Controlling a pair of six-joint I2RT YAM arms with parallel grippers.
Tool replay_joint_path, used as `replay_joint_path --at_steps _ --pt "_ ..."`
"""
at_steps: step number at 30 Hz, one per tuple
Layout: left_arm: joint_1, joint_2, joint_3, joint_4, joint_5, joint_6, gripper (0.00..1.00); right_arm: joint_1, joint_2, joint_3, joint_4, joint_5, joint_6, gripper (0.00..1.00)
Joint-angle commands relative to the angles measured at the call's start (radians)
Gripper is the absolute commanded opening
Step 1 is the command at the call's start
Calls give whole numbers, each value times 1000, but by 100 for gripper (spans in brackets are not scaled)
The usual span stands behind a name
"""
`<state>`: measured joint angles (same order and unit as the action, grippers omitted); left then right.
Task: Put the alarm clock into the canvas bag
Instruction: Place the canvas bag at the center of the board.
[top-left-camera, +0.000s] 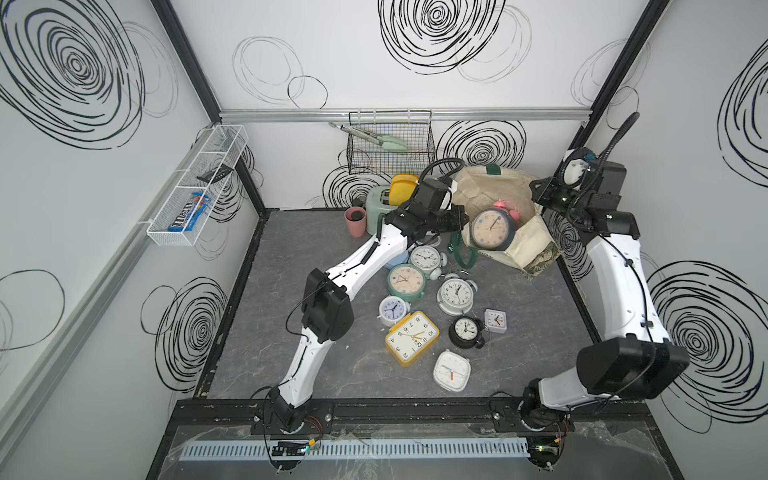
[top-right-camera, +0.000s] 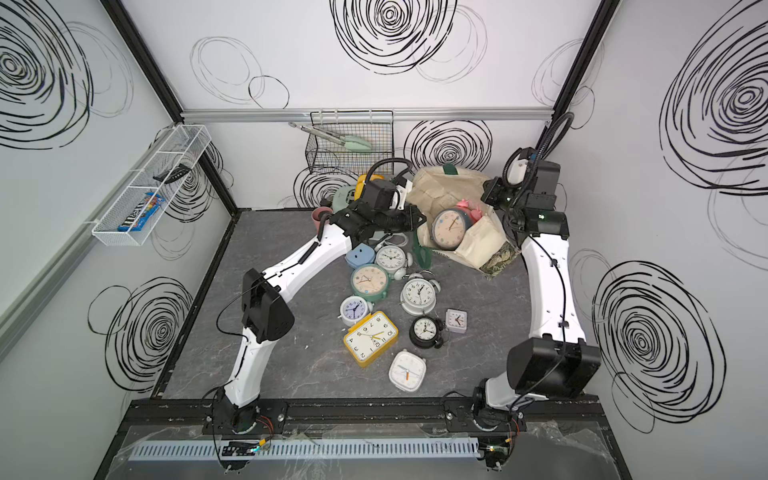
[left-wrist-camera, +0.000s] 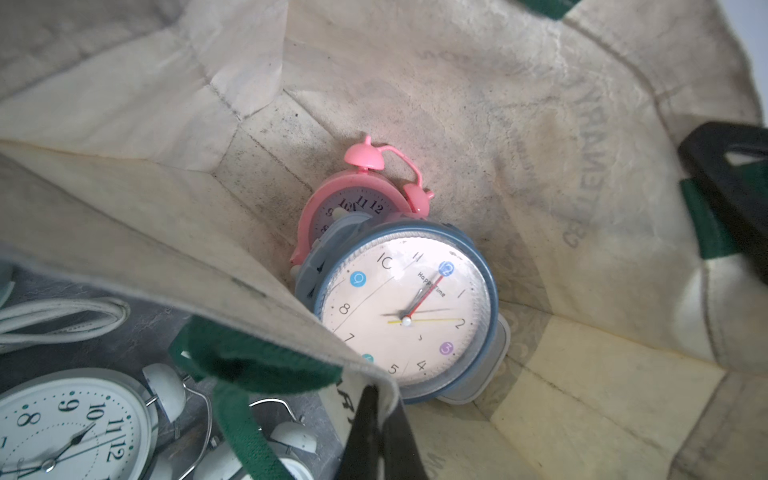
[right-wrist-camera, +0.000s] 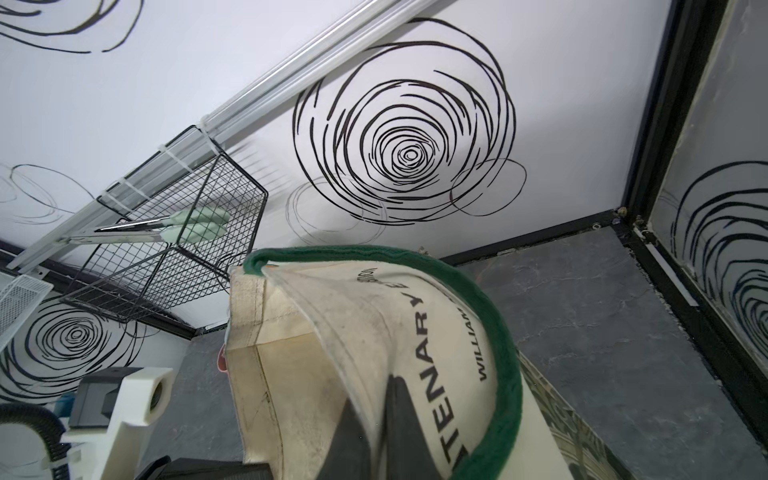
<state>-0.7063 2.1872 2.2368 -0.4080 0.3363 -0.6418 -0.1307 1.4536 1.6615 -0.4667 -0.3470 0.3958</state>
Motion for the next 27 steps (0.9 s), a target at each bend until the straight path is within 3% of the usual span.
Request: replay_joint_path --at_steps 1,9,17,23,27 --pt "-31 -160 -20 10 25 96 0 49 -155 -17 77 -5 -10 0" --pt "-25 -429 -265 -161 -77 254 0 239 -330 -105 -9 75 -65 0" --pt "57 -707 -526 -226 -138 255 0 521 -406 -199 -29 133 -60 0" --pt "257 -889 -701 -279 -125 256 0 826 -370 -313 99 277 -27 0" --pt "399 -930 -770 -295 -128 284 0 946 -292 -386 275 294 12 0"
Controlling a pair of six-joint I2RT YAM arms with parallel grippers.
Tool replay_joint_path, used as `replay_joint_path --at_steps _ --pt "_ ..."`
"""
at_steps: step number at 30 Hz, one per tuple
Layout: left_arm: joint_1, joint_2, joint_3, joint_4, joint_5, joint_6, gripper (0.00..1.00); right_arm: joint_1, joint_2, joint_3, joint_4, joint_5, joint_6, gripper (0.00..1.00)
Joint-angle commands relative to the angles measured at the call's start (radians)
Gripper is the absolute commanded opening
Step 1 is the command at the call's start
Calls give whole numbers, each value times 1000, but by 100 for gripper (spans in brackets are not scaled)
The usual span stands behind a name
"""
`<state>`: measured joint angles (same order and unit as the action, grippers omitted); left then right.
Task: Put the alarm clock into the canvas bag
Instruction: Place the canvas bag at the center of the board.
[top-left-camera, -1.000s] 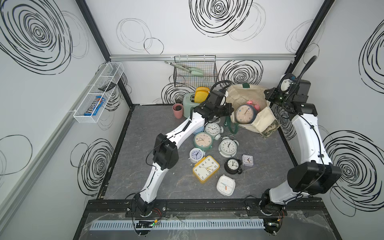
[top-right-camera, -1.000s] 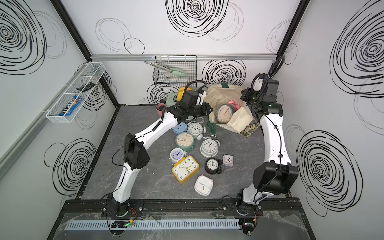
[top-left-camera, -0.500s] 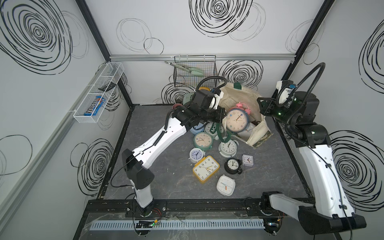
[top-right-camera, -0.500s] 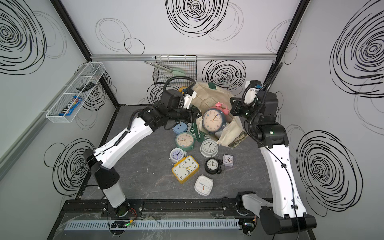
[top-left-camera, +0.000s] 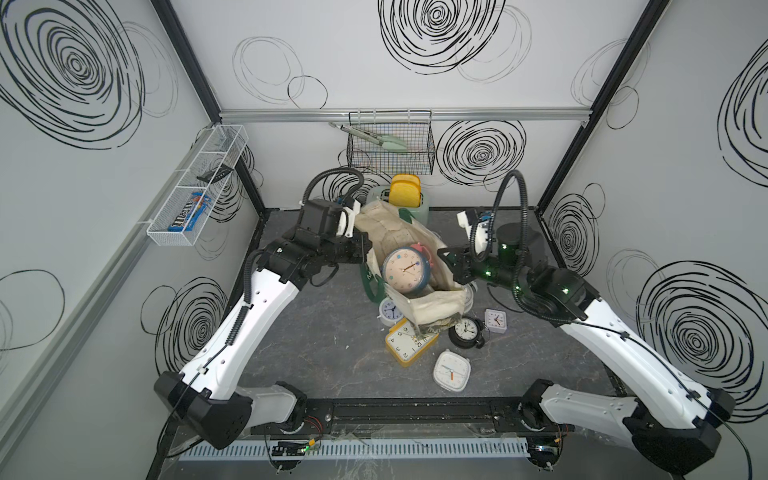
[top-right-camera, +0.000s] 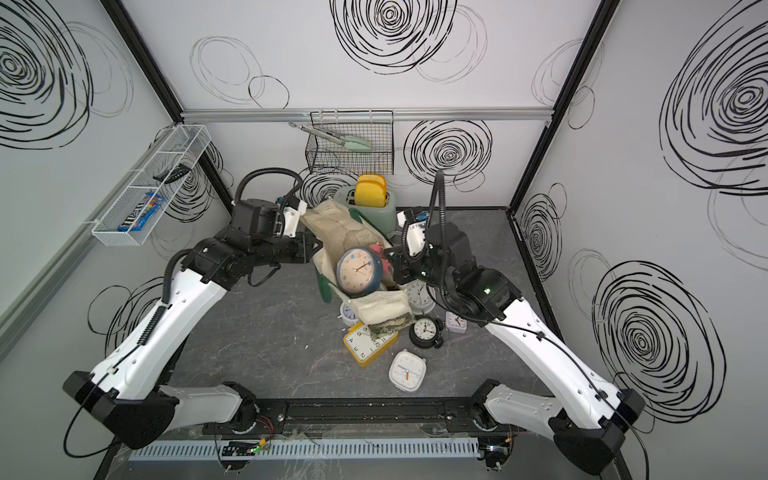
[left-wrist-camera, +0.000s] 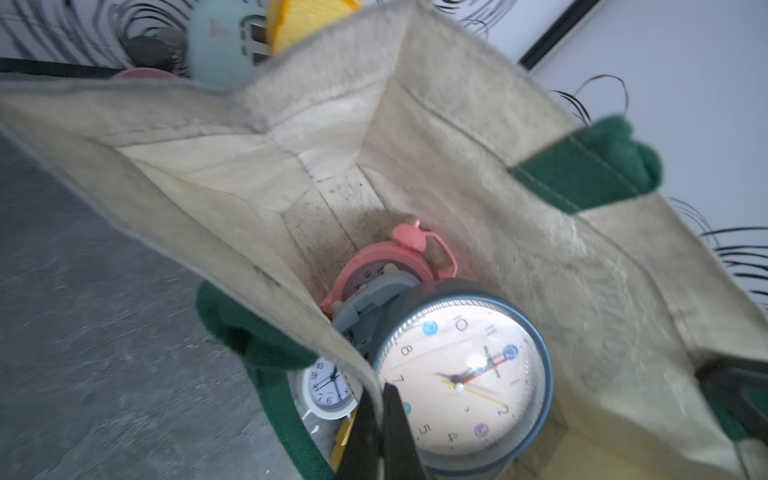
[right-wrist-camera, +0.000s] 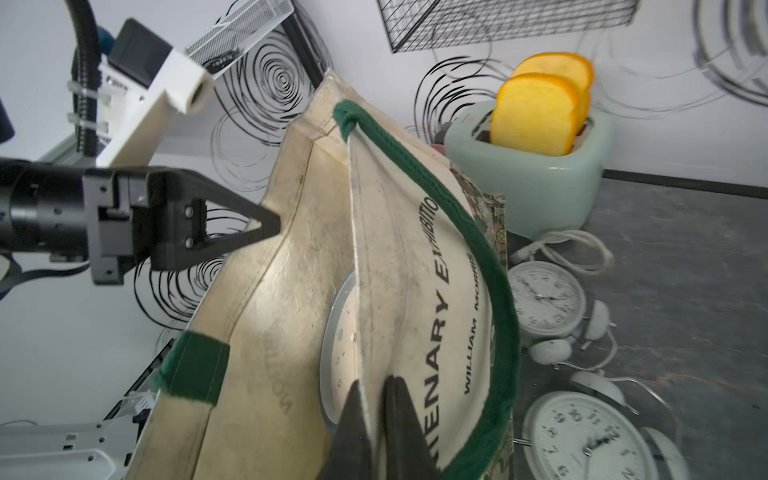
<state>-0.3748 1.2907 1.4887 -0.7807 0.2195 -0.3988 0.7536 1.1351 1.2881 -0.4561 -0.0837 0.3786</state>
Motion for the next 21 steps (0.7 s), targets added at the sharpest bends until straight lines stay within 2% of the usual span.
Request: replay_joint_path --at_steps 1,3,7,12,17,21 --pt "99 -38 -36 81 -7 45 0 85 49 -17 292 39 35 0" --pt "157 -41 -60 97 -26 50 0 129 95 -36 367 65 40 0" --pt "213 -21 -79 116 -104 68 0 169 179 -69 483 56 77 0" --pt "367 -12 -115 228 17 -5 0 243 300 -21 549 65 80 0" --pt "424 45 -47 215 5 5 0 268 395 22 604 42 113 0" --pt "428 79 -74 253 7 14 0 272 459 30 641 40 134 0"
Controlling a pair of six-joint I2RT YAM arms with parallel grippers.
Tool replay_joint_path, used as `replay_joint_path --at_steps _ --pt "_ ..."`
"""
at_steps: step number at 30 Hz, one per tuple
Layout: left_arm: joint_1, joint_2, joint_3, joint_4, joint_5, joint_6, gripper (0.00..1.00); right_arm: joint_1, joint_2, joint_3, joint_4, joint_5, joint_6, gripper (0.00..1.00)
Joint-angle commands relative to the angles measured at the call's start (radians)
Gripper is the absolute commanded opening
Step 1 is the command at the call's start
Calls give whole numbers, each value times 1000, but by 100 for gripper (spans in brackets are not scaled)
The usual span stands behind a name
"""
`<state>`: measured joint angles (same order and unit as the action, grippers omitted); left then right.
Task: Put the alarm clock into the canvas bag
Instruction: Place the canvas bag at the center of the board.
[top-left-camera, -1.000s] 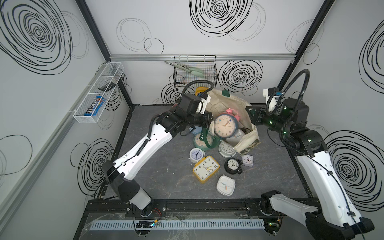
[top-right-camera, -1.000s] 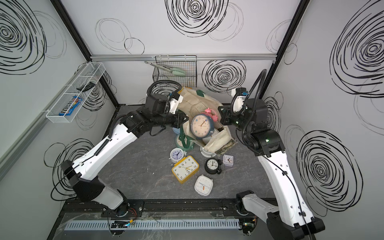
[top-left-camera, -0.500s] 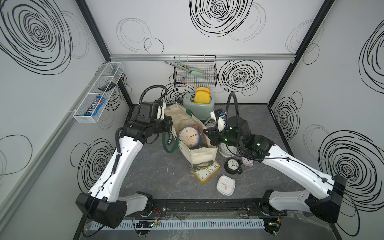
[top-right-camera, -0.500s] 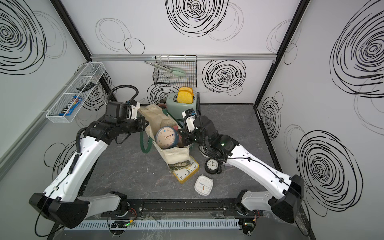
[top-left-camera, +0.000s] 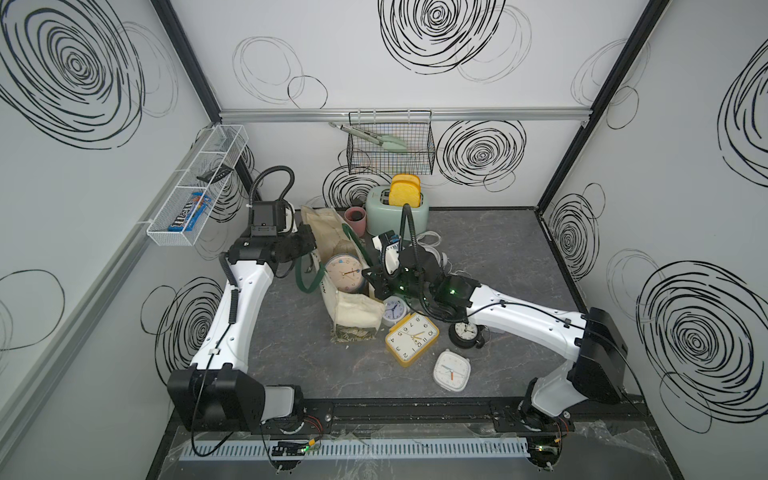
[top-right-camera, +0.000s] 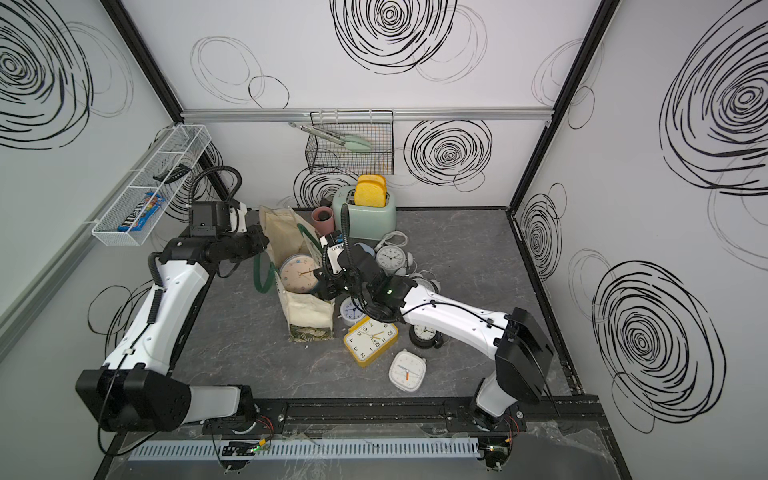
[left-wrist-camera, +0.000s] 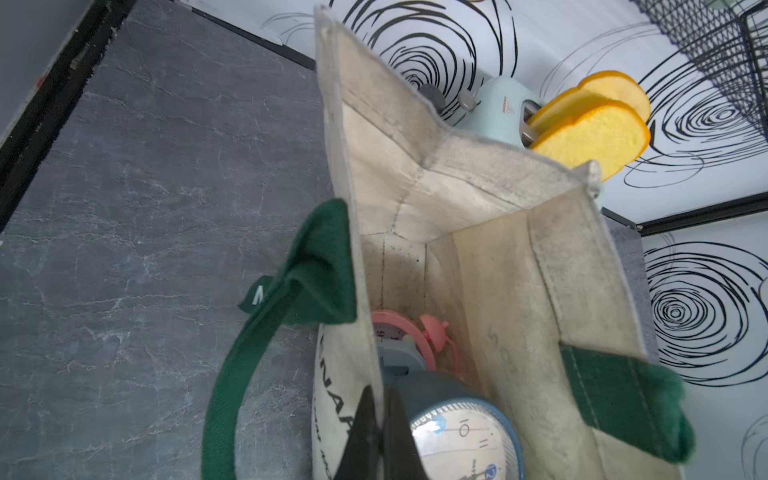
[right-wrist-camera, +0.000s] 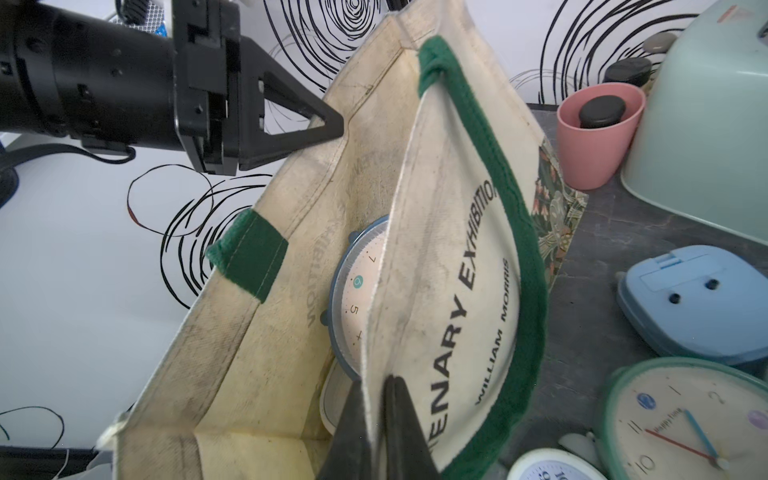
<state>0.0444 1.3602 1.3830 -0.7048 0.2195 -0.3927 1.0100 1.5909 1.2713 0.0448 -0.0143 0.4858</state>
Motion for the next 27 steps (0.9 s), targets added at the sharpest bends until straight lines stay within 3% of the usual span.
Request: replay_joint_path --at_steps 1,10,14,17,24,27 --pt "9 16 21 183 12 8 0 16 13 40 154 -31 31 0" --pt "5 25 -163 323 90 -31 0 41 95 -39 242 36 59 1" --pt "-7 -30 -224 360 62 -61 2 41 80 -51 235 59 58 14" --pt "-10 -54 -242 354 30 -55 10 35 66 -42 189 72 48 44" --pt "-17 -88 -284 369 21 -78 25 15 37 3 67 108 15 67" --pt "-18 -110 -283 361 9 -81 42 -10 -3 19 8 113 3 79"
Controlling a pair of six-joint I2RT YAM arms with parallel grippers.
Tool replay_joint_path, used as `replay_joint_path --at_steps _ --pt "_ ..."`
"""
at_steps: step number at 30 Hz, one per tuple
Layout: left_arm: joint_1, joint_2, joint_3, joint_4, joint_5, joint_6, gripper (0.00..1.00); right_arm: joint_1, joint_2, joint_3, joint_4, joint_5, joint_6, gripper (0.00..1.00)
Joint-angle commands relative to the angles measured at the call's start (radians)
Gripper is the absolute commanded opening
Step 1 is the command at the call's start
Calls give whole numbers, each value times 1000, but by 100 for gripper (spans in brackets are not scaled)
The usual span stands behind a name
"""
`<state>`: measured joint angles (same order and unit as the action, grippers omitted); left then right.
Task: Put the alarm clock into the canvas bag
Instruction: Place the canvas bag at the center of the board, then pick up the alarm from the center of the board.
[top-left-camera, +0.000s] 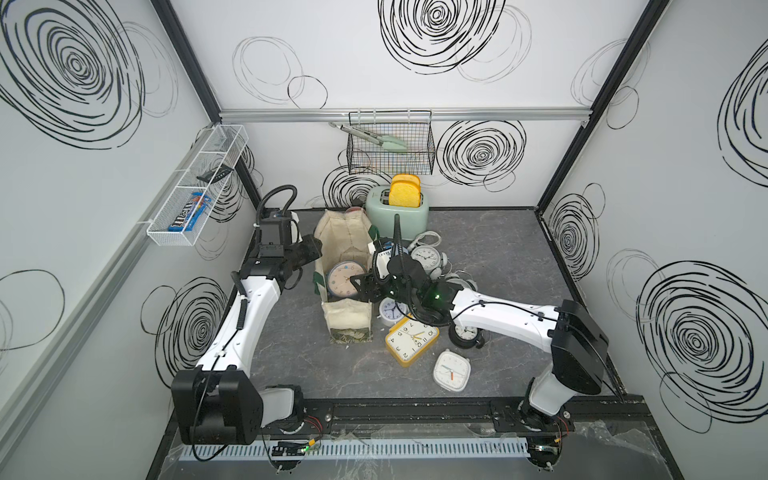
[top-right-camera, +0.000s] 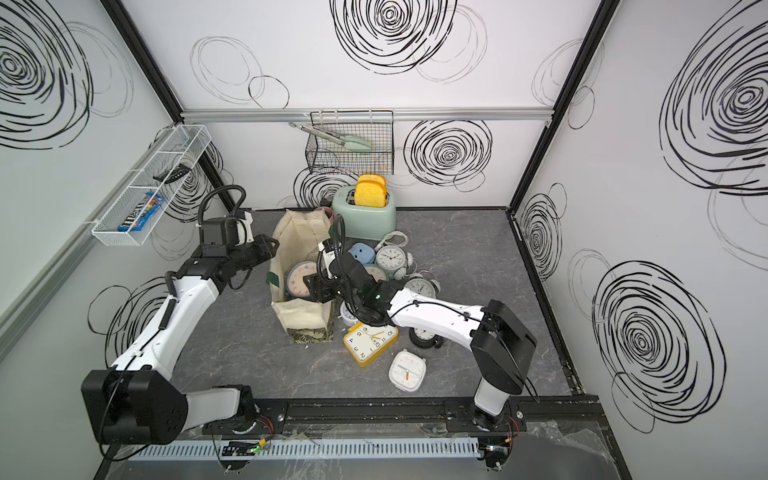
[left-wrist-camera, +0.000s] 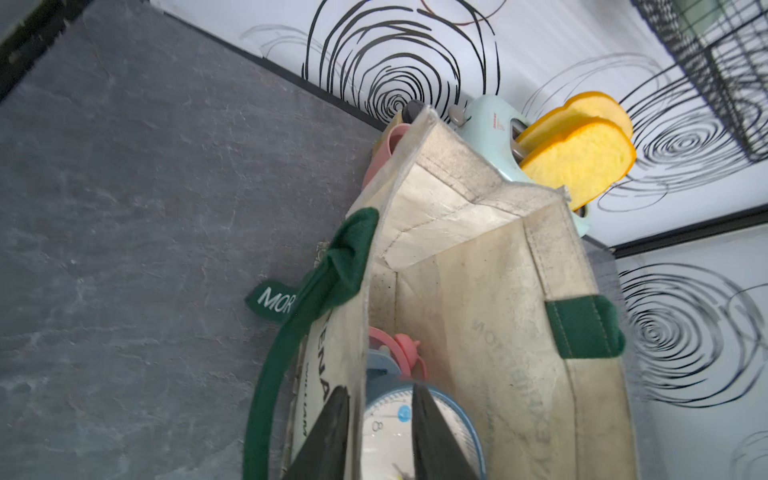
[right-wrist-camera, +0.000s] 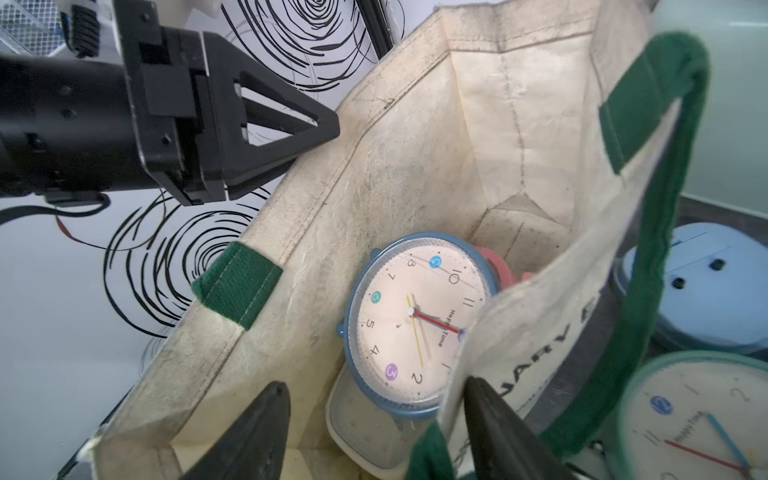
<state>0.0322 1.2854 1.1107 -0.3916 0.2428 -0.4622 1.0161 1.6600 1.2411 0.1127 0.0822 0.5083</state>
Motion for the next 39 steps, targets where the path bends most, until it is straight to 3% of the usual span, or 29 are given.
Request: replay_joint_path --at_steps 1,4,6,7,11,16,22,26,35,39 --pt "-8 -49 -11 49 -18 -11 47 -25 -92 52 -82 28 -27 82" --pt "-16 -91 3 40 -46 -7 69 -58 -160 51 -143 47 -54 93" --pt "-21 -119 22 31 -59 -1 93 -94 -203 55 -212 44 -56 99" --pt "-25 -132 36 22 -64 4 96 -115 -235 48 -243 45 -55 99" --pt "-85 -194 90 -27 -89 27 96 -199 -379 -11 -382 122 -55 97" --pt "-199 -213 172 -149 -79 58 96 -411 -563 -145 -538 119 -42 97" --pt "-473 -349 61 -51 24 102 96 -681 -653 -299 -683 56 5 97" --pt "-595 -406 -37 1 72 140 96 -789 -670 -434 -677 6 49 97" --pt "-770 -448 -182 151 156 179 96 -813 -608 -596 -636 -28 93 97" --pt "-804 -438 -226 206 126 180 96 -814 -552 -599 -667 -7 136 97"
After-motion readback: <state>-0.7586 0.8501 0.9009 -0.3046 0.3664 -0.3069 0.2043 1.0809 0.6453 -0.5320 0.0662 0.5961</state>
